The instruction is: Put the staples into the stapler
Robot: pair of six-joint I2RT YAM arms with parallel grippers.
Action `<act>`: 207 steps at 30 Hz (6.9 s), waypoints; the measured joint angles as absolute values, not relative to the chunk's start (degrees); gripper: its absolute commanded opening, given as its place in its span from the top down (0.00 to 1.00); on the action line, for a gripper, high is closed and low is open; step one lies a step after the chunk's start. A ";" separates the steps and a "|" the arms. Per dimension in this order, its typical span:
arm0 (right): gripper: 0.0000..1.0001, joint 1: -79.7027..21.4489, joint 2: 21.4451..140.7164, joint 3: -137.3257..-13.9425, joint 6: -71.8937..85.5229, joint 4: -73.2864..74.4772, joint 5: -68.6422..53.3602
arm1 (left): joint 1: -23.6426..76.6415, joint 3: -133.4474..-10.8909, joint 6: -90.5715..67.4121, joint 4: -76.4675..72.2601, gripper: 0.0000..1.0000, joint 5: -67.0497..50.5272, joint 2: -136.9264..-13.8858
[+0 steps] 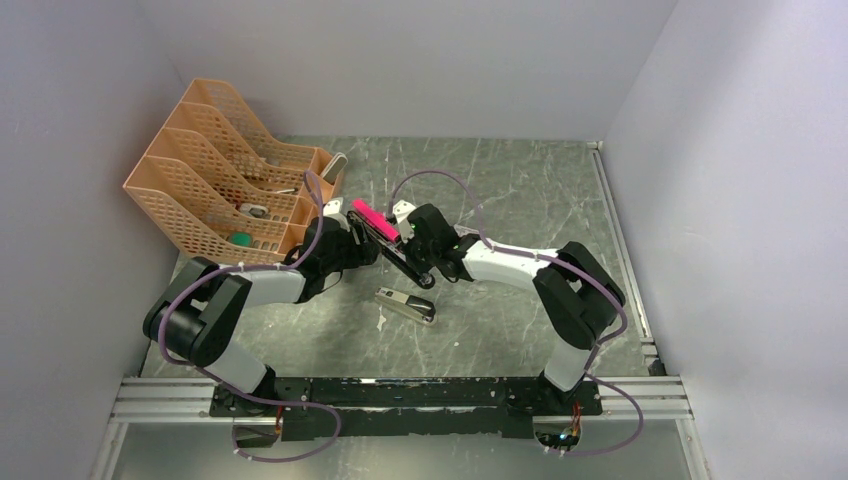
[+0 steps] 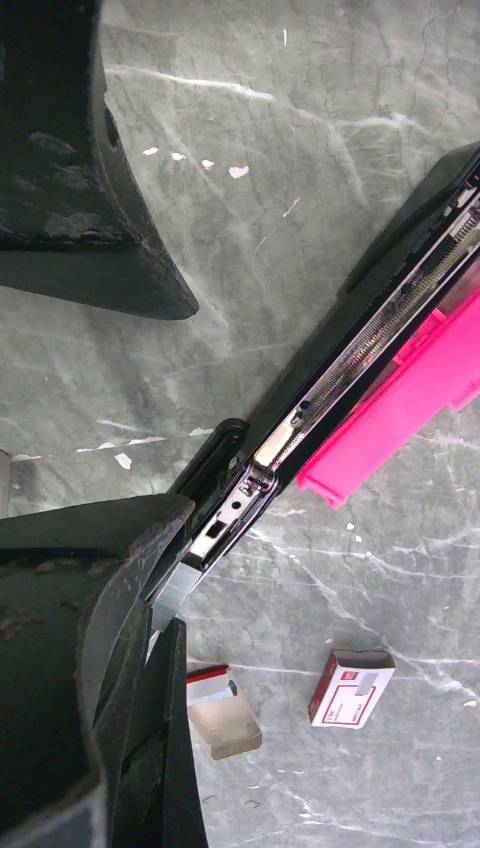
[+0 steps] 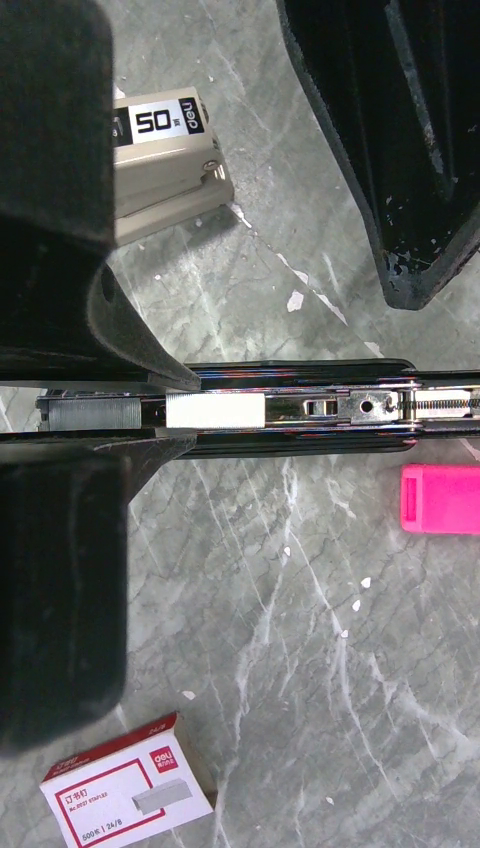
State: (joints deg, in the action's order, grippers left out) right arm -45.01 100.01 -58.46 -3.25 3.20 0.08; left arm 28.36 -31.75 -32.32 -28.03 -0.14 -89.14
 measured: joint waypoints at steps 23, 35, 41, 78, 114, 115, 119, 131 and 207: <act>1.00 -45.01 99.35 -58.54 -0.14 5.28 2.22 | 28.36 -31.75 -32.32 -28.03 0.31 -0.14 -89.14; 0.75 -44.97 99.35 -58.92 0.16 6.15 2.44 | 28.36 -31.75 -32.29 -28.03 0.31 -0.14 -89.14; 0.69 -44.91 99.35 -58.92 0.01 6.59 2.35 | 28.36 -31.75 -32.29 -28.03 0.31 -0.12 -89.14; 0.58 -41.95 97.19 -49.89 -0.73 -4.36 -6.13 | 27.29 -31.92 -35.40 -27.62 0.31 -1.74 -88.16; 1.00 -34.74 98.72 -42.50 4.10 -19.44 -20.93 | 21.69 -38.13 -58.89 -43.53 0.29 -14.52 -106.34; 1.00 -34.72 98.76 -42.50 4.12 -19.53 -21.06 | 21.67 -38.37 -59.31 -43.94 0.31 -14.66 -106.80; 1.00 -34.63 98.83 -42.50 4.73 -19.70 -21.04 | 21.56 -39.07 -60.23 -45.12 0.43 -14.66 -108.53; 1.00 -34.57 99.29 -42.72 5.13 -20.12 -20.75 | 21.80 -40.71 -50.72 -45.80 0.70 -14.39 -109.69; 0.53 -35.68 94.08 -38.30 -7.86 -21.67 -16.01 | 43.97 -28.45 -24.45 -16.14 0.28 21.93 -67.68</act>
State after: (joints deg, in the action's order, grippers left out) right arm -35.68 94.08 -38.30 -7.86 -21.67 -16.01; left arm 43.97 -28.45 -24.45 -16.14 21.93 -67.68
